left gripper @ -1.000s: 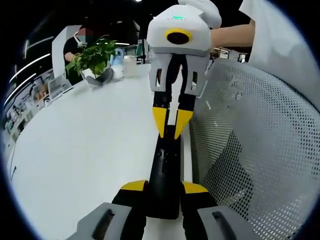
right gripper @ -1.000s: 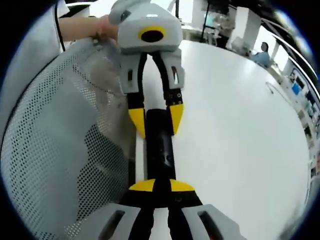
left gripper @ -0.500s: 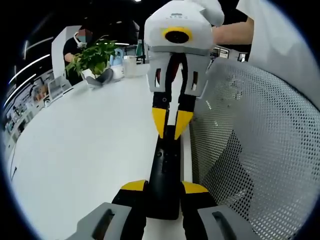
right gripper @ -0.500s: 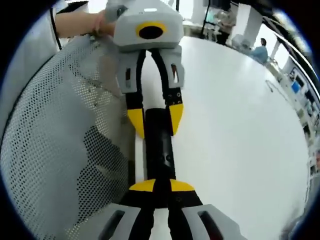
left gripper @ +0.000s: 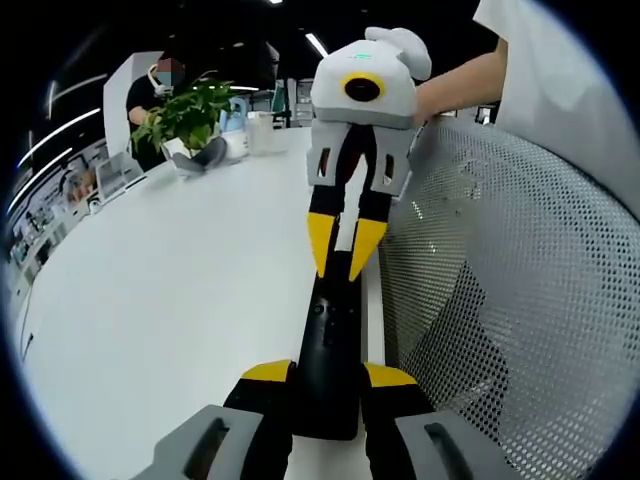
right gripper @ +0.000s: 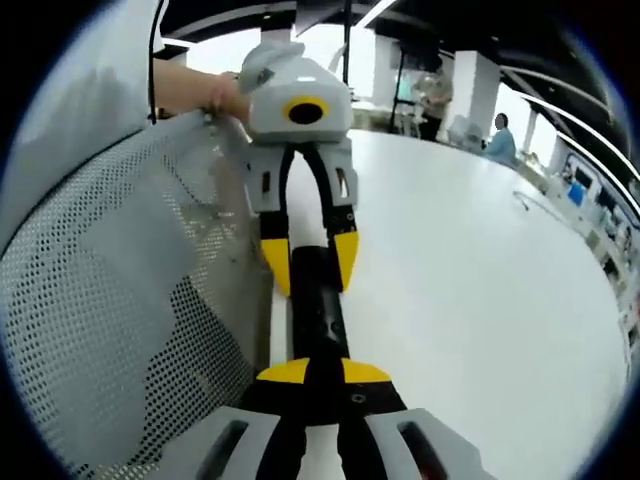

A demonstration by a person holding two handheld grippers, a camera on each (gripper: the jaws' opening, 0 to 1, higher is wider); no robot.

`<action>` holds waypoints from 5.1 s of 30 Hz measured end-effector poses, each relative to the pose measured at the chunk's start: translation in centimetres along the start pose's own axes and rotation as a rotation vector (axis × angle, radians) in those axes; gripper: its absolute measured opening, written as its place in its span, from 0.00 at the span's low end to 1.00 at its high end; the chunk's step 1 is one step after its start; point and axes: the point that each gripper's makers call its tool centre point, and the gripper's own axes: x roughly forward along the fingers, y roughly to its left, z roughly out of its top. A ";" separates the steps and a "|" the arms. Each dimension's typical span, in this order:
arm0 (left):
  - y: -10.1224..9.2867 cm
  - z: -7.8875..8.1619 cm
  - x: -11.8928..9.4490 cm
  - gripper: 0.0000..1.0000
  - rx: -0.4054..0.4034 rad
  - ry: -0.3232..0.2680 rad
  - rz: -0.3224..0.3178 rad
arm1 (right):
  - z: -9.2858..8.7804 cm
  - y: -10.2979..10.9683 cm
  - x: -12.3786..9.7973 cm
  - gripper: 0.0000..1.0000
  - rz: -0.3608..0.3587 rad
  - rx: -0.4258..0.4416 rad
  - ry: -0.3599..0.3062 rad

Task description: Press the specified remote control buttons in sequence, fully releasing each button before pressing the next.

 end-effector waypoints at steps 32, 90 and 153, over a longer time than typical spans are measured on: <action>0.0 0.0 -0.1 0.25 0.005 0.003 -0.002 | 0.1 0.1 0.6 0.07 0.013 -0.056 0.263; -0.1 -0.1 -0.1 0.25 0.005 0.004 0.000 | 0.7 0.1 0.9 0.06 0.003 -0.021 0.103; 0.0 -0.1 0.0 0.25 0.010 0.010 -0.003 | 1.1 0.1 1.2 0.03 -0.024 -0.016 0.113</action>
